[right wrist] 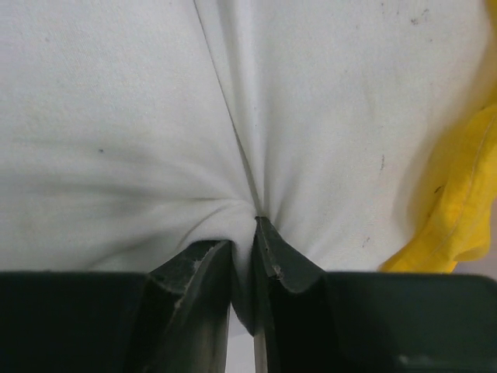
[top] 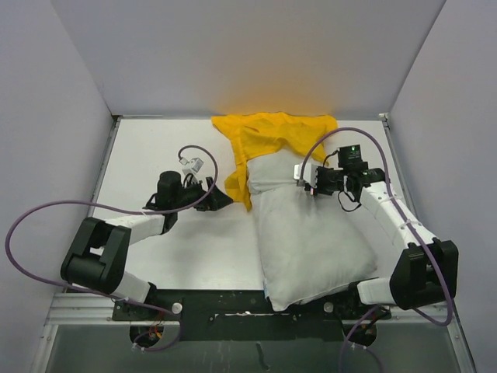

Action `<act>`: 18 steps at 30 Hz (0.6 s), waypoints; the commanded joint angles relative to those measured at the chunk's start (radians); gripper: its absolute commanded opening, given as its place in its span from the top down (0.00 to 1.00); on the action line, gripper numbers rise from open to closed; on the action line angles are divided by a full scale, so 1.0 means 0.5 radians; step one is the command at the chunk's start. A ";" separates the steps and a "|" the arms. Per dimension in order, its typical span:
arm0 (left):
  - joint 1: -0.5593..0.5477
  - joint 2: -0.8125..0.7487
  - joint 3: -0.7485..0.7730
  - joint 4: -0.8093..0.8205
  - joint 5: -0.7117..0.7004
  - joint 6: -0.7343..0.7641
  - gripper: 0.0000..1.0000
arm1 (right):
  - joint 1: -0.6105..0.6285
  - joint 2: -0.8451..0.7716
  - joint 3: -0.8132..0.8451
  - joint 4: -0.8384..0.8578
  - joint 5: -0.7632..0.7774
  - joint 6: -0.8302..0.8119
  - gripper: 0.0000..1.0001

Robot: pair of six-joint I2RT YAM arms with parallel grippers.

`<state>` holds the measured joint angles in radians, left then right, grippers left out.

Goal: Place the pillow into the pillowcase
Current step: Stuff the pillow into the pillowcase.

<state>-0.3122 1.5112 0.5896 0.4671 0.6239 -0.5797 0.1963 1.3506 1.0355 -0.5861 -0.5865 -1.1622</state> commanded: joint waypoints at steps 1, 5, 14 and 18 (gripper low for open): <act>0.005 -0.145 -0.025 0.118 -0.270 0.181 0.20 | -0.037 -0.120 0.134 -0.230 -0.163 -0.048 0.83; -0.070 -0.101 -0.024 0.448 -0.311 0.295 0.16 | 0.028 -0.212 0.268 -0.590 -0.522 -0.197 0.67; -0.263 0.339 0.328 0.505 -0.493 0.354 0.34 | 0.482 -0.038 0.702 -0.667 -0.504 0.302 0.15; -0.202 0.390 0.331 0.518 -0.461 0.217 0.47 | 0.561 0.195 0.899 -0.442 -0.337 0.660 0.10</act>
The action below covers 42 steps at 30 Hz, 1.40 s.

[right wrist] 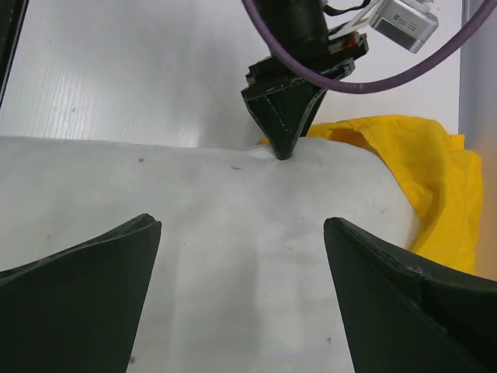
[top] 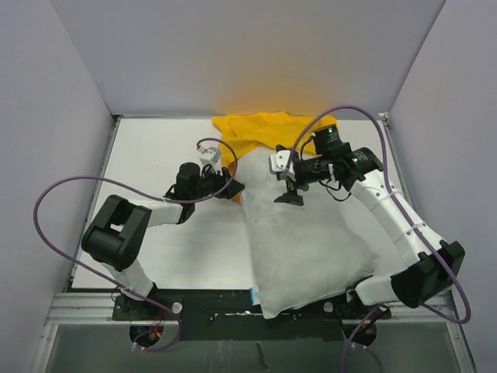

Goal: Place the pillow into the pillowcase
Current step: Stuff the pillow into the pillowcase.

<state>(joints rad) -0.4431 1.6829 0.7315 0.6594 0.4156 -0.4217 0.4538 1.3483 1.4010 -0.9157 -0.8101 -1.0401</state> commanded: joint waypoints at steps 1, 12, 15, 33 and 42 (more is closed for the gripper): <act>0.073 0.024 0.021 0.153 -0.011 -0.122 0.46 | 0.066 0.264 0.206 0.268 0.171 0.478 0.10; 0.458 0.034 -0.101 0.117 0.429 -0.632 0.35 | 0.185 0.812 0.285 0.694 0.690 0.864 0.14; 0.471 0.188 -0.001 0.176 0.533 -0.713 0.35 | 0.185 0.843 0.214 0.791 0.903 0.880 0.21; 0.301 0.549 0.312 0.509 0.845 -0.986 1.00 | 0.042 0.809 0.124 0.941 1.297 0.809 1.00; -0.258 -0.159 0.189 0.400 0.994 -1.016 1.00 | 0.003 0.745 0.595 1.078 1.545 0.571 1.00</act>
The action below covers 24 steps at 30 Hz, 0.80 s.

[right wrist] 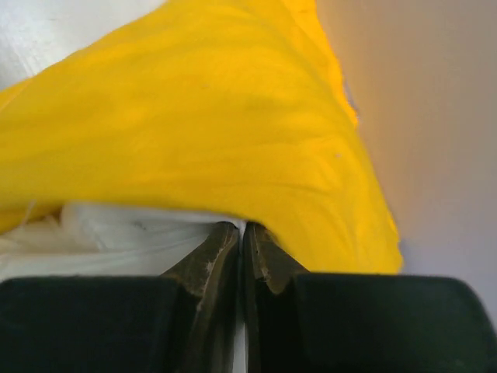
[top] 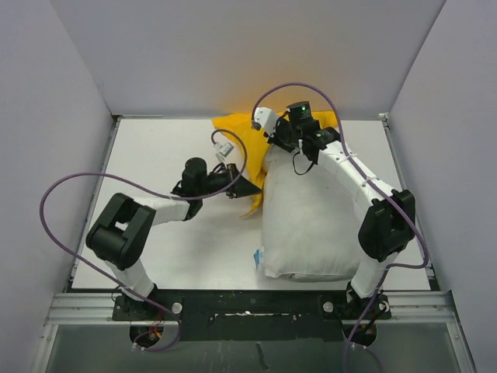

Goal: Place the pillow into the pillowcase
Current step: Stuff the pillow into the pillowcase.

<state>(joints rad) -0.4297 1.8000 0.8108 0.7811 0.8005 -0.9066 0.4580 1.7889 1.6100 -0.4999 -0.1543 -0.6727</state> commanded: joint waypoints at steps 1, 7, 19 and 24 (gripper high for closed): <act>-0.342 -0.420 0.021 0.162 0.218 -0.052 1.00 | -0.001 -0.153 0.138 0.234 0.189 -0.161 1.00; -0.390 -0.295 -0.229 0.300 0.113 -0.151 1.00 | 0.007 -0.299 -0.618 0.216 -0.411 -0.349 1.00; -0.406 -0.770 -0.553 -0.512 -0.211 0.308 0.57 | -0.253 -0.771 -0.463 -1.300 -1.705 -1.002 0.22; -0.392 -1.427 -0.475 -1.263 -0.587 0.753 0.22 | -0.599 -0.973 -0.483 -0.992 -1.698 -0.545 0.08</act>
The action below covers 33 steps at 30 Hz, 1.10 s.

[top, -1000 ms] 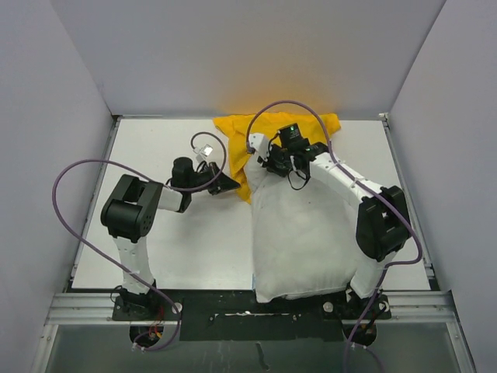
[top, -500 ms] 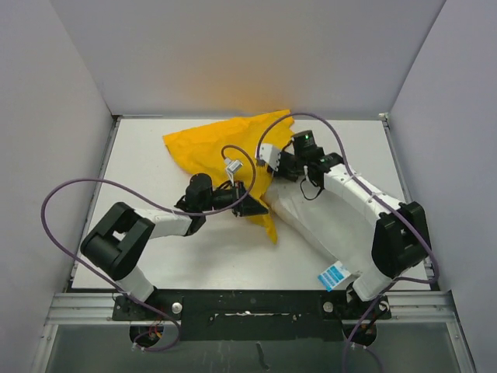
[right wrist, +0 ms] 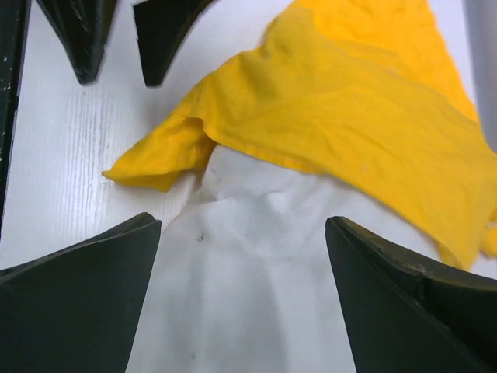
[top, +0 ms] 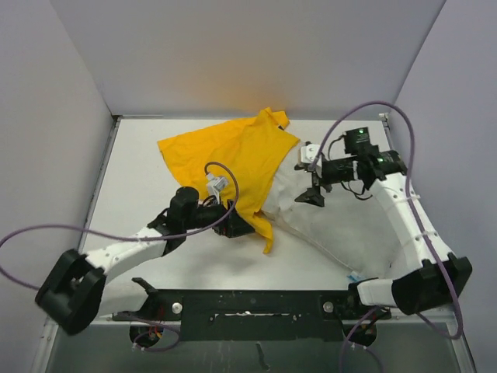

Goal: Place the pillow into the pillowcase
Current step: Stuff the pillow into the pillowcase.

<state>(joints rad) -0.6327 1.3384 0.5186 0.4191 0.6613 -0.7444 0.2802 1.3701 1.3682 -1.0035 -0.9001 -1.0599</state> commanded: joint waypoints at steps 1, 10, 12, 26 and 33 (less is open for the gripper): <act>0.022 -0.587 0.142 -0.604 -0.368 0.471 0.17 | -0.334 -0.146 -0.038 0.153 -0.196 0.375 0.05; -0.153 0.015 1.347 -1.489 -1.094 1.014 0.18 | -0.599 0.131 -0.213 0.737 0.214 0.962 0.02; -0.265 0.211 1.561 -1.545 -1.343 1.160 0.18 | -0.600 0.143 -0.287 0.803 0.281 0.995 0.02; -0.428 1.132 2.491 -1.899 -1.828 1.457 0.46 | -0.600 0.166 -0.432 0.902 0.352 1.028 0.07; -0.426 1.170 2.527 -1.921 -1.830 1.462 0.89 | -0.593 0.193 -0.450 0.925 0.416 1.010 0.11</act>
<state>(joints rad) -0.8452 1.9102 1.7153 -0.5385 -0.2367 -0.0277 -0.0223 1.4693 1.1542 -0.5777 -0.7273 -0.5587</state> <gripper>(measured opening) 0.216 0.901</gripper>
